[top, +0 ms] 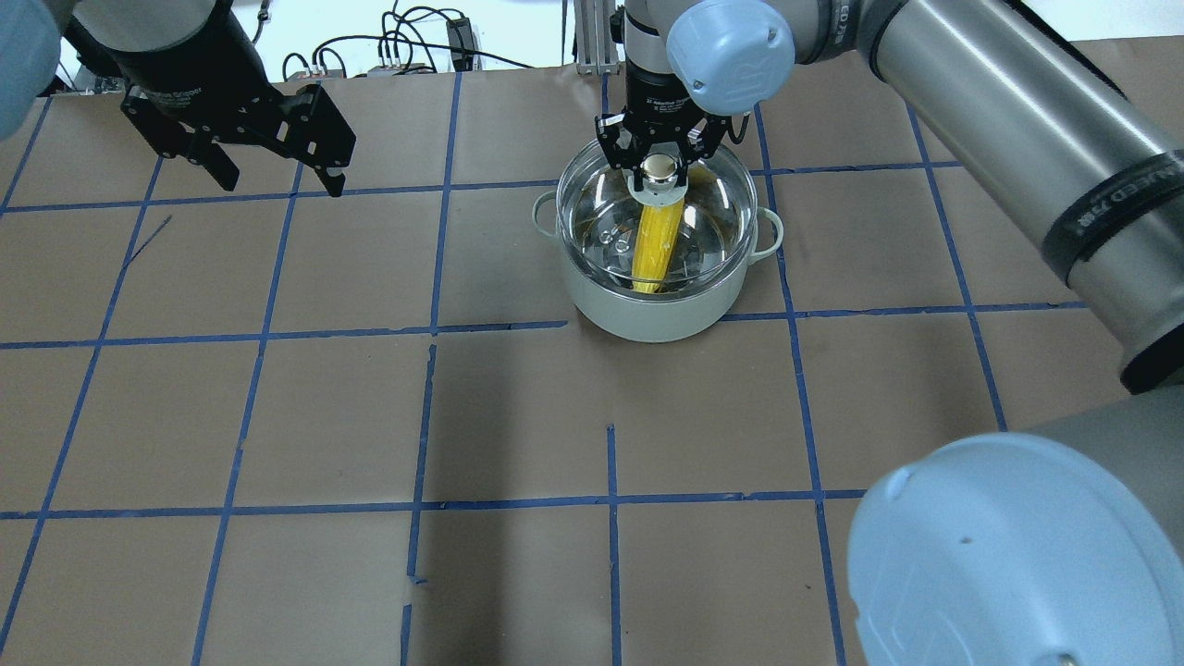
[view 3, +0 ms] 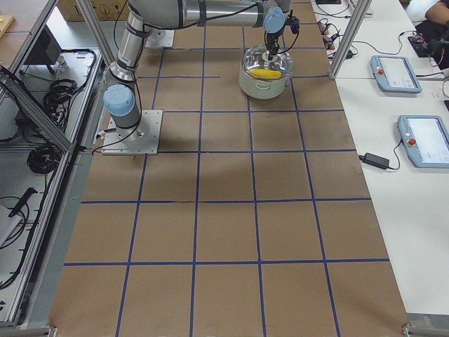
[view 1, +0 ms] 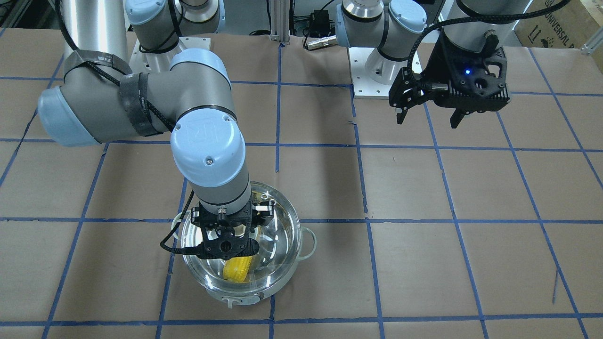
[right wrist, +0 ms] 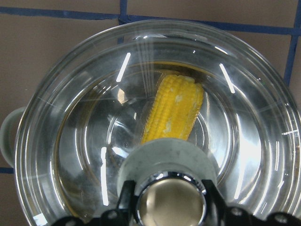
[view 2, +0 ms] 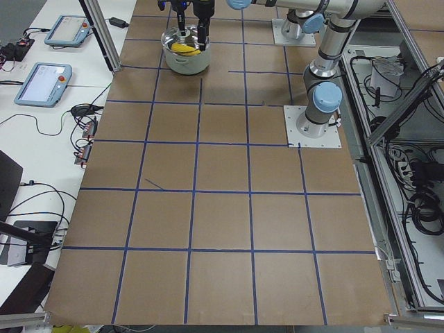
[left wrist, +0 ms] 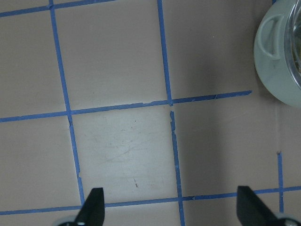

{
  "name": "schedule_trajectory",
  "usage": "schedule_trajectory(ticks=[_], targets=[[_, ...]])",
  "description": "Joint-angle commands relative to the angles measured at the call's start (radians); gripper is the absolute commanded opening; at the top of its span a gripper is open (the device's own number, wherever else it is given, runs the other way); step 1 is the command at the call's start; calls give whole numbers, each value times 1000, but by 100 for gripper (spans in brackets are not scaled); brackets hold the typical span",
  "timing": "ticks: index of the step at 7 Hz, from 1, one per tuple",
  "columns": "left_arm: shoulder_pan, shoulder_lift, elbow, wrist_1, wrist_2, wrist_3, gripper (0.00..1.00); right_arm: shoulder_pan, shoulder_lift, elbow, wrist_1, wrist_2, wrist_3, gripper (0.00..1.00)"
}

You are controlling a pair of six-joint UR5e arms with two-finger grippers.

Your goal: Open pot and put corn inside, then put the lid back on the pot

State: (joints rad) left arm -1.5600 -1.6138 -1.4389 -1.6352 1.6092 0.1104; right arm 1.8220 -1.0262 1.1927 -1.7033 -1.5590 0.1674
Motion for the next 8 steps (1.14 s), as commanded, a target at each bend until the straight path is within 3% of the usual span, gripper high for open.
schedule_trajectory(ticks=[1,8], targets=[[0,0,0,0,0,0,100,3,-2,8,-1,0,4,8],[2,0,0,0,1,2,100,8,-9,27,4,0,4,8]])
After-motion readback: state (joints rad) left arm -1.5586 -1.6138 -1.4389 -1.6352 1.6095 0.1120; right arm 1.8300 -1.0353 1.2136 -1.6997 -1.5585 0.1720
